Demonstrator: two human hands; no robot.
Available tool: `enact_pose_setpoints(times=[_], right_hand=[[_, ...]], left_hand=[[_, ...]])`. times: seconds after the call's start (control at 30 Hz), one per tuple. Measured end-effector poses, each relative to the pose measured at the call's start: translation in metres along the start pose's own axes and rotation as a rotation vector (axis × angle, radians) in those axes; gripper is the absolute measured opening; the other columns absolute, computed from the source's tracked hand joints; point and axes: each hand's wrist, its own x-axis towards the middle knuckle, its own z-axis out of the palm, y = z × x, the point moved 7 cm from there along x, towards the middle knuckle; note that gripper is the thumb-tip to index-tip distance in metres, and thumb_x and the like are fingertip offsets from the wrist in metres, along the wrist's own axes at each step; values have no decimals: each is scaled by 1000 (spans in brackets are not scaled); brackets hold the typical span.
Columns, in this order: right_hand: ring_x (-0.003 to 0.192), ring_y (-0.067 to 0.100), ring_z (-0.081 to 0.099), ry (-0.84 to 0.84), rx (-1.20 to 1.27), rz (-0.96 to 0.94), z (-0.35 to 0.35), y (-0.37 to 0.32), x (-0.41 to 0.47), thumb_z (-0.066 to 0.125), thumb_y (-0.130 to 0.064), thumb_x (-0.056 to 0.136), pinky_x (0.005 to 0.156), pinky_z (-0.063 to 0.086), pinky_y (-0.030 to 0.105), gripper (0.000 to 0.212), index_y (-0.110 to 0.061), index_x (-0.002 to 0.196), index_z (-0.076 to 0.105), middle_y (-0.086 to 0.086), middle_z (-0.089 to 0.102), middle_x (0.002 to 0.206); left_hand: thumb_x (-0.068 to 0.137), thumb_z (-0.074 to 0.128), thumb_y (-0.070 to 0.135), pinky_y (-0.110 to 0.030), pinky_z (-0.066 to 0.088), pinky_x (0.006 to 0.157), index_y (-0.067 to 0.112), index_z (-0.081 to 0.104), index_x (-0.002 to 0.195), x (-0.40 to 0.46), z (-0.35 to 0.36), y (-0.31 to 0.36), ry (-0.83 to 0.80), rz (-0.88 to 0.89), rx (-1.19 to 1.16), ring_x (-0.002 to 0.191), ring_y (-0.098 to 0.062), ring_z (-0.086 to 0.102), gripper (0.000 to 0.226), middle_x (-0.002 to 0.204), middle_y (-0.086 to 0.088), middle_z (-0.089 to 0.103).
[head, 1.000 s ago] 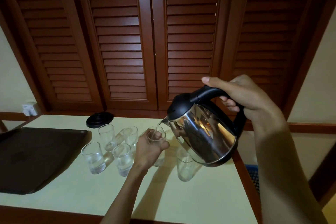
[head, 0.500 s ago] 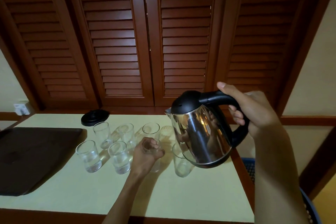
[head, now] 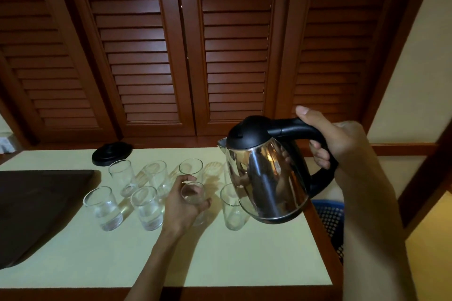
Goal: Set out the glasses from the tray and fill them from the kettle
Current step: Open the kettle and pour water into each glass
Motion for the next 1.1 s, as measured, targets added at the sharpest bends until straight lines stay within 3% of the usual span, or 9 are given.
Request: enact_pose_setpoints(times=[0.07,0.17,0.27,0.37,0.53,0.73,0.87,1.0,1.1], right_hand=[[30,13,37,0,8,-7,-2,0,-2,69,-49,88,37,36,20,58,-14,46,49,-2,41,37],[31,14,35,-5,-28,-6,-6,-2,-4,66,-50,90,38,36,21,58,-14,48,48,-3,40,37],[31,14,34,14,-57,-4,-13,-5,-6,65,-48,92,38,34,22,57,-15,49,47,-3,40,38],[32,13,34,47,-100,50,-21,-2,-7,63,-47,93,41,34,23,58,-12,51,46,-3,39,38],[31,13,33,102,-160,42,-29,-1,-9,67,-46,92,37,33,22,58,-11,51,46,-4,40,35],[34,13,34,34,-234,93,-27,0,2,68,-50,90,37,32,19,57,-13,51,49,-3,42,40],[35,14,35,25,-280,103,-30,-3,9,69,-52,89,39,33,19,58,-12,50,49,-4,41,37],[29,10,37,48,-379,-20,-33,-17,15,72,-47,89,43,35,20,57,-9,52,52,-5,43,33],[26,6,39,34,-463,-106,-33,-28,20,73,-43,90,42,36,11,56,-8,50,52,-6,45,32]], left_hand=[[59,94,3,-38,56,85,16,57,104,-3,0,4,-5,0,30,87,-18,70,59,82,0,71],[60,93,11,-26,49,82,23,53,116,-12,-7,22,21,43,117,103,-16,64,70,109,4,67],[61,91,12,-19,40,94,24,50,127,-27,-14,53,65,178,138,118,-8,54,78,126,8,58],[62,91,15,-9,32,95,28,45,134,-46,7,72,-46,209,121,122,-1,45,86,132,15,50],[65,91,23,-22,39,108,24,30,148,-55,55,60,-184,144,153,131,-9,42,102,143,8,42],[66,94,23,-24,48,82,22,43,133,-39,76,37,-158,-104,22,104,-14,62,84,115,7,65],[56,91,20,-30,57,85,12,61,99,-29,85,28,-133,-160,-33,95,-22,70,53,96,0,72],[62,85,-9,-6,49,69,-3,61,99,-24,86,34,-144,-183,-151,75,-13,63,44,82,-4,66],[47,86,13,-14,52,73,5,64,97,-18,87,40,-158,-152,-178,79,-18,67,55,86,-10,71]])
